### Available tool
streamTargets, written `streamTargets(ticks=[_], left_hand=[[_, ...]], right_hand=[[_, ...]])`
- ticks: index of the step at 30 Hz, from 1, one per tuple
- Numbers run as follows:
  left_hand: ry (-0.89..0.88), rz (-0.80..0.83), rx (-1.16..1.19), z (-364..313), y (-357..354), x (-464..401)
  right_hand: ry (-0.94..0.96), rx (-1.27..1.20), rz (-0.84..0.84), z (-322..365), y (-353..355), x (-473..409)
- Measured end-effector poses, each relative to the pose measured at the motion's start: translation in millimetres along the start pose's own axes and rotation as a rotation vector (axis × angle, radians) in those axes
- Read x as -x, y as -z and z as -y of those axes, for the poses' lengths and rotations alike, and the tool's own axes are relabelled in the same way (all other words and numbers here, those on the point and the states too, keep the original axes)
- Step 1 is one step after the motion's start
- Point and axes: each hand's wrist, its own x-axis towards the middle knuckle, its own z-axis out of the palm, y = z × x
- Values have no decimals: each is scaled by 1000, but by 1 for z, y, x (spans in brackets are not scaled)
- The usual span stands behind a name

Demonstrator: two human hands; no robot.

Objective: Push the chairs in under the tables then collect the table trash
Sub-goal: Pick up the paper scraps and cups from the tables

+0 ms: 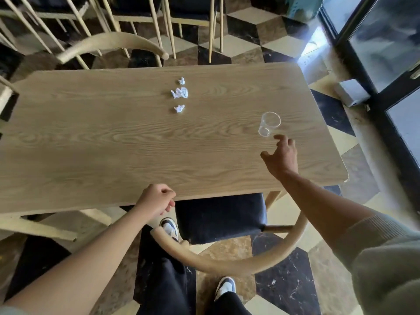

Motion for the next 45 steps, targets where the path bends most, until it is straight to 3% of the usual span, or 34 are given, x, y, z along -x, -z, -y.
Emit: streamTargets(ticks=[3, 9, 13, 17, 20, 22, 26, 30, 33, 36, 40, 45], left_hand=[[-72, 44, 12, -17, 11, -40], [-241, 121, -26, -56, 41, -129], [-386, 128, -174, -78, 67, -172], [-509, 175, -108, -96, 92, -207], [-482, 250, 45, -96, 113, -226], [-437, 190, 191, -88, 132, -240], [-375, -4, 203, -62, 168, -263], [-411, -150, 162, -49, 189, -274], [-452, -253, 152, -50, 198, -280], [-496, -278, 118, -54, 205, -288], [-495, -282, 114, -57, 209, -295], [-516, -239, 104, -60, 212, -302]], right_hand=[[-10, 4, -85, 17, -3, -35], [-101, 192, 20, 41, -23, -107], [-35, 64, -57, 100, -61, -109], [204, -57, 241, 193, -116, -83], [307, -60, 456, 245, -154, -72], [351, -63, 533, 268, -171, -82], [274, 69, 299, 279, -193, -127], [295, 237, 371, 264, -219, -144], [339, 150, 240, 267, -234, -148], [281, 74, 74, 287, -238, -177], [213, 198, 253, 303, -248, -202], [186, 37, -17, 323, -258, -235]])
